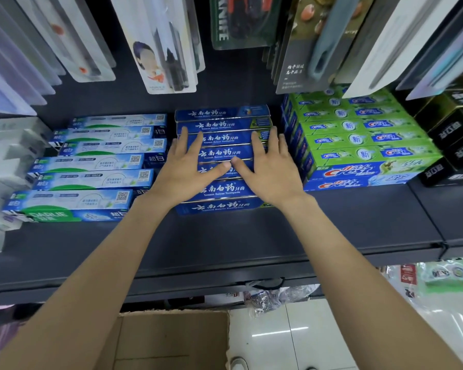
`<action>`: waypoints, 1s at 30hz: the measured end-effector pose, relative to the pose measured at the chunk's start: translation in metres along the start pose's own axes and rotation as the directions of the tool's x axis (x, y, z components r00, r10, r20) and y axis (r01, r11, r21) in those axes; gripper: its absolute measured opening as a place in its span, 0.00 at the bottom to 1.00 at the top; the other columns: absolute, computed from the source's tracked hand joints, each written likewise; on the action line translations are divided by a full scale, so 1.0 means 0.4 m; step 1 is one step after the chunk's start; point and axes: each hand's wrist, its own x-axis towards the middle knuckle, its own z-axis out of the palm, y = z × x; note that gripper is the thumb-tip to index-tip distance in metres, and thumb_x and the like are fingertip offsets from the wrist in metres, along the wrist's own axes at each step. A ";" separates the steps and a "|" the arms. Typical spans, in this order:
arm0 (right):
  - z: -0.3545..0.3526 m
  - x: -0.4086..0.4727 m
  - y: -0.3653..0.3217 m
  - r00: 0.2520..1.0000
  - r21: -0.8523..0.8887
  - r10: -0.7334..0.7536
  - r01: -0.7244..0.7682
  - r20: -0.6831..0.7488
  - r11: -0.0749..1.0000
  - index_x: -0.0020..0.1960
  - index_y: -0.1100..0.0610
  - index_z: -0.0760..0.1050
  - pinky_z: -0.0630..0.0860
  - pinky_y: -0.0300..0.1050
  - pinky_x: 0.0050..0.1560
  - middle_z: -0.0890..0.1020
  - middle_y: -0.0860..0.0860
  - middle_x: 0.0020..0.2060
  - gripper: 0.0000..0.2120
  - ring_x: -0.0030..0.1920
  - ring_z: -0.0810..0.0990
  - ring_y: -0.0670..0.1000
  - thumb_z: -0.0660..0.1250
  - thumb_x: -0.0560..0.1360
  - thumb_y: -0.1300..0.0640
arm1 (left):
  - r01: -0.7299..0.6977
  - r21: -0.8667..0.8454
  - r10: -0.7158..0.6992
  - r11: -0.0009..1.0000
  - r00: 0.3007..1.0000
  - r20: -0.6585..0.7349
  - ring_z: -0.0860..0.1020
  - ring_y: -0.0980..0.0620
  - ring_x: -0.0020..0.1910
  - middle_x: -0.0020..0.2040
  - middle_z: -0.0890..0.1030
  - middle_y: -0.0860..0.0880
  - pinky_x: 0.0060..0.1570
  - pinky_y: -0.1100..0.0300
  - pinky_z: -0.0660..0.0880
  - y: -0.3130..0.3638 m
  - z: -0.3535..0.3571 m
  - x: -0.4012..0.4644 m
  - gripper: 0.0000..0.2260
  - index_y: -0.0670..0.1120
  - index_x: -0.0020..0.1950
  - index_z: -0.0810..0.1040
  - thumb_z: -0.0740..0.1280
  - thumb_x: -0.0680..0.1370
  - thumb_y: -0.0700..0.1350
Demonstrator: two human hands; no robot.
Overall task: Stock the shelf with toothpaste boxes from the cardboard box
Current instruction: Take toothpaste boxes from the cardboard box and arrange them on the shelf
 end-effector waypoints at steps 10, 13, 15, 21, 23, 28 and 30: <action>0.009 0.015 -0.015 0.997 -0.033 0.001 -0.003 -0.083 0.999 0.76 0.58 0.53 0.53 0.53 0.73 0.53 0.65 0.75 0.34 0.74 0.54 0.63 0.52 0.79 0.39 | -0.005 0.122 0.010 0.992 0.999 -0.038 0.45 0.46 0.77 0.79 0.43 0.48 0.74 0.50 0.48 0.002 0.005 0.009 0.40 0.50 0.78 0.48 0.60 0.74 0.66; 0.010 0.014 -0.013 0.997 -0.041 -0.003 0.000 -0.071 0.999 0.76 0.58 0.53 0.52 0.53 0.73 0.52 0.66 0.75 0.33 0.75 0.52 0.64 0.51 0.79 0.39 | -0.004 0.134 0.007 0.991 1.000 -0.027 0.44 0.46 0.77 0.79 0.43 0.48 0.75 0.49 0.48 0.002 0.004 0.008 0.40 0.50 0.78 0.47 0.58 0.74 0.67; 0.016 0.019 -0.012 0.998 -0.061 -0.001 -0.003 -0.067 0.998 0.76 0.59 0.53 0.50 0.55 0.74 0.53 0.67 0.74 0.33 0.74 0.51 0.65 0.50 0.79 0.39 | 0.006 0.151 -0.005 0.989 1.000 -0.013 0.43 0.46 0.77 0.79 0.43 0.48 0.75 0.48 0.47 0.003 0.003 0.007 0.39 0.51 0.78 0.47 0.57 0.74 0.67; -0.048 -0.052 0.007 0.963 0.121 -0.117 0.149 -0.242 0.981 0.71 0.62 0.65 0.58 0.50 0.72 0.65 0.63 0.71 0.24 0.72 0.62 0.61 0.54 0.81 0.49 | -0.167 0.323 0.250 0.931 0.939 -0.235 0.56 0.45 0.74 0.74 0.64 0.44 0.72 0.54 0.55 0.062 -0.003 -0.014 0.27 0.44 0.74 0.64 0.61 0.78 0.56; -0.091 -0.104 0.046 0.850 0.031 -0.203 0.249 -0.486 0.968 0.62 0.61 0.75 0.70 0.49 0.62 0.78 0.58 0.61 0.18 0.61 0.75 0.58 0.57 0.78 0.54 | -0.270 0.227 0.328 0.936 0.903 -0.279 0.65 0.46 0.69 0.67 0.73 0.46 0.67 0.54 0.62 0.113 0.007 -0.008 0.22 0.44 0.70 0.69 0.64 0.78 0.51; -0.154 -0.140 0.223 0.804 -0.070 -0.175 0.164 -0.569 0.984 0.54 0.59 0.80 0.72 0.54 0.59 0.81 0.55 0.54 0.15 0.57 0.76 0.59 0.58 0.77 0.55 | -0.350 0.165 0.369 0.922 0.925 -0.097 0.64 0.49 0.71 0.68 0.73 0.48 0.74 0.49 0.50 0.233 0.077 0.087 0.25 0.44 0.72 0.65 0.65 0.77 0.50; -0.154 -0.135 0.278 0.824 -0.104 -0.144 0.104 -0.549 0.989 0.57 0.61 0.78 0.69 0.56 0.62 0.79 0.57 0.59 0.18 0.63 0.74 0.60 0.56 0.78 0.52 | -0.331 0.290 0.350 0.898 0.937 -0.014 0.56 0.50 0.75 0.73 0.67 0.46 0.75 0.48 0.41 0.259 0.102 0.129 0.27 0.44 0.74 0.61 0.63 0.77 0.51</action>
